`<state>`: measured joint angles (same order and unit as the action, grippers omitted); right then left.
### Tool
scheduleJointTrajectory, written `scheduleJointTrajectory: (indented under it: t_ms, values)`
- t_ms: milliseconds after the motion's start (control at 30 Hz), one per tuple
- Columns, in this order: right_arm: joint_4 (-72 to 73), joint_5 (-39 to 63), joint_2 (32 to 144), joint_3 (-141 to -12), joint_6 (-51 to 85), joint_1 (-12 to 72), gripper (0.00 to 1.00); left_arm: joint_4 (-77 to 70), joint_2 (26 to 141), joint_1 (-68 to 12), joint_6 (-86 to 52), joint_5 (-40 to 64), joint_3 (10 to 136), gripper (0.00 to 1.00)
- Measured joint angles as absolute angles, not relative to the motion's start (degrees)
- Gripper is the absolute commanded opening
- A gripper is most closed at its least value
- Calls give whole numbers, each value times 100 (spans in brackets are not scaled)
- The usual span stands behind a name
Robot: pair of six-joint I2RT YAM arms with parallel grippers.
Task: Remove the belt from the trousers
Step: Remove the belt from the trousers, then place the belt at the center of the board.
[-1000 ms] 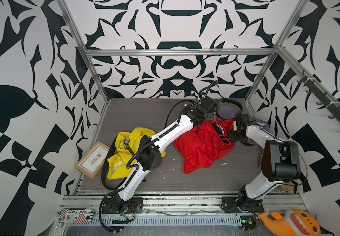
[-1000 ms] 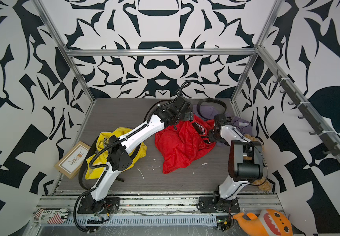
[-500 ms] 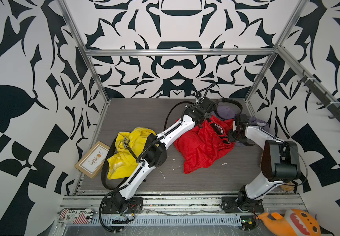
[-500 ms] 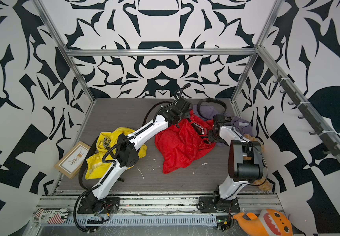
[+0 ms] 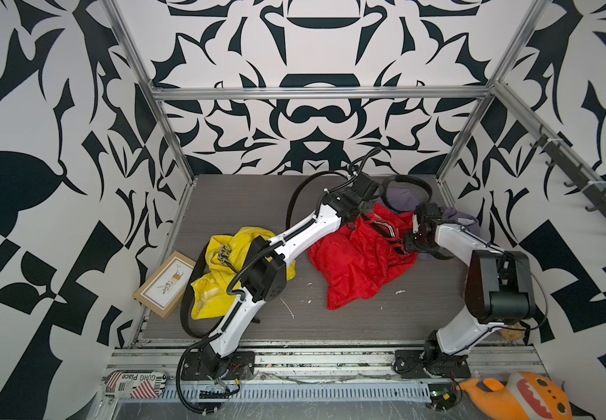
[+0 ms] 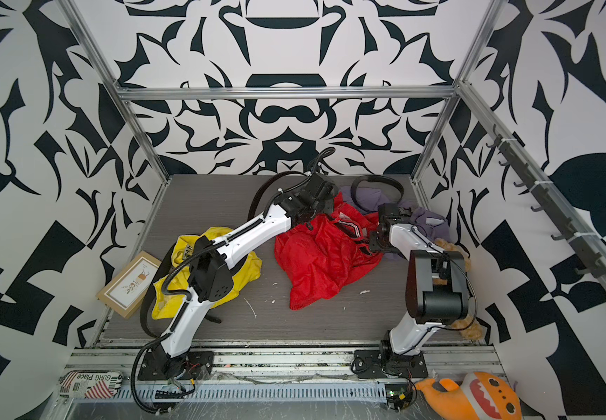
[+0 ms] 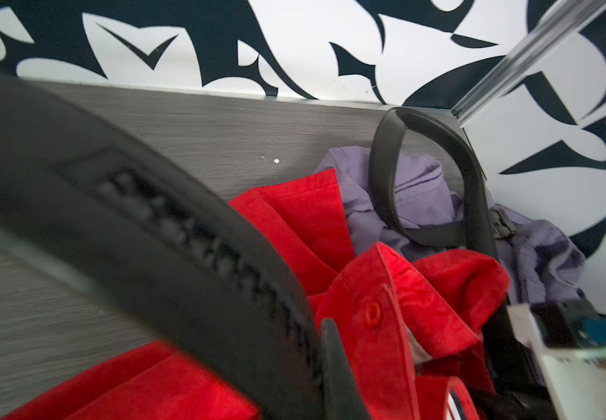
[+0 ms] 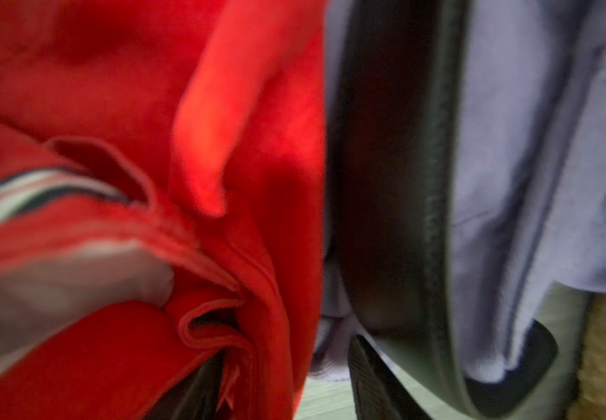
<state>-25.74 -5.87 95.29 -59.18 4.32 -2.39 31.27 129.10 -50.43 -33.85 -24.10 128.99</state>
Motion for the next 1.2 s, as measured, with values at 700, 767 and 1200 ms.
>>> scheduleJointTrajectory:
  t_ms: [700, 767, 1200]
  values:
    - [-2421, -504, 9782, -5854, 427, -237, 60, 2532, 10589, -4003, -1997, -2292, 13675, 0]
    - [-2421, -506, 9782, -5854, 429, -226, 60, 2530, 10726, -4018, -2010, -2032, 13990, 0]
    - [-2508, -596, 9727, -5865, 436, -84, 60, 2056, 11524, -4062, -3430, -447, 12309, 0]
